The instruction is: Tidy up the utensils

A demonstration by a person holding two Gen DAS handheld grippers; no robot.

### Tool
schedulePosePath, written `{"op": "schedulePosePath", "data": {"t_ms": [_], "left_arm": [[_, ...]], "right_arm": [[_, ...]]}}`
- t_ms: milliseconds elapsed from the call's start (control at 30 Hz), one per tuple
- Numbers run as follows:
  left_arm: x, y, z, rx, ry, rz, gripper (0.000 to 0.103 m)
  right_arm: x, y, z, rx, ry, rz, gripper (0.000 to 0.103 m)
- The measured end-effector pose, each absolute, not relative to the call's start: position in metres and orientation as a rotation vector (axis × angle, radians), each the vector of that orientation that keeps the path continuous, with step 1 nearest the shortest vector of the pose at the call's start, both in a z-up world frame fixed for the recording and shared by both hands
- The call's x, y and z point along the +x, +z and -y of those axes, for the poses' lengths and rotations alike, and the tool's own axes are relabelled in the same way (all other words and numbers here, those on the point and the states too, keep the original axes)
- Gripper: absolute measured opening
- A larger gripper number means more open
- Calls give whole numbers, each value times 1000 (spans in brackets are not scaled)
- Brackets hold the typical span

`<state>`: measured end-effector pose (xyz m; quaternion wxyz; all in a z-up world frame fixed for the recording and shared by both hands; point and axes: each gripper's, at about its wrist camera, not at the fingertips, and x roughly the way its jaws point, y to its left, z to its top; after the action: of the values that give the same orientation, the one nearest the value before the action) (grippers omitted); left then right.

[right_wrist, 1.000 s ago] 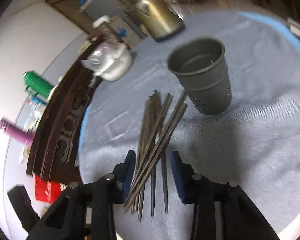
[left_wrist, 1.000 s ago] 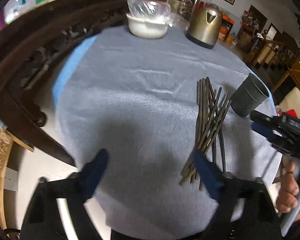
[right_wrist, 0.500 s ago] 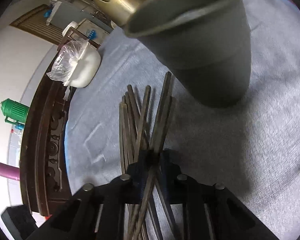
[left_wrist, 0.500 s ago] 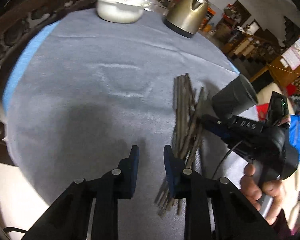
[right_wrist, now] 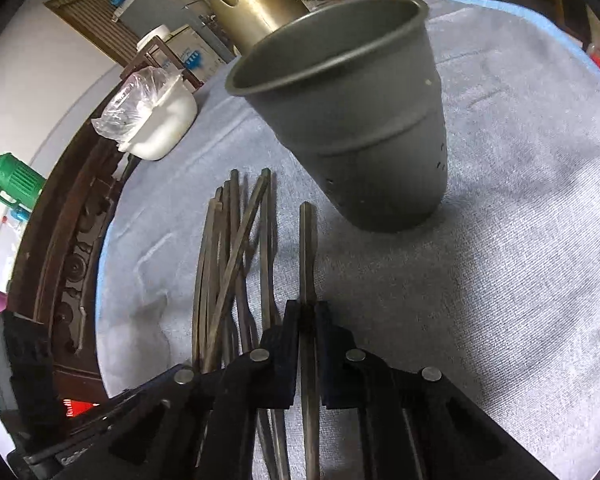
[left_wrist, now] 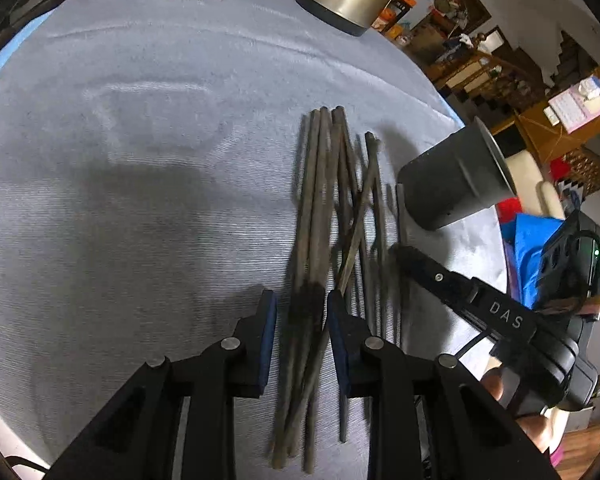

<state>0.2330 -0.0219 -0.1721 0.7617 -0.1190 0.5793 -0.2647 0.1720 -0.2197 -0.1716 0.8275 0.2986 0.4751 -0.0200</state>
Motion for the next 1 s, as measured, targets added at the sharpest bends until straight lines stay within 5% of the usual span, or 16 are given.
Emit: {"op": "schedulePosePath", "data": {"t_ms": [100, 200, 667, 800, 1000], "left_arm": [[231, -178, 25, -292, -560, -1256, 10], [221, -181, 20, -377, -535, -1221, 6], [184, -179, -21, -395, -454, -1198, 5], [194, -163, -27, -359, -445, -1150, 35], [231, -162, -20, -324, -414, -1193, 36]], "right_arm": [[171, -176, 220, 671, -6, -1007, 8], [167, -176, 216, 673, 24, -1002, 8], [149, -172, 208, 609, 54, -1038, 7], [156, -170, 217, 574, -5, -1064, 9], [178, -168, 217, 562, -34, -1135, 10]]}}
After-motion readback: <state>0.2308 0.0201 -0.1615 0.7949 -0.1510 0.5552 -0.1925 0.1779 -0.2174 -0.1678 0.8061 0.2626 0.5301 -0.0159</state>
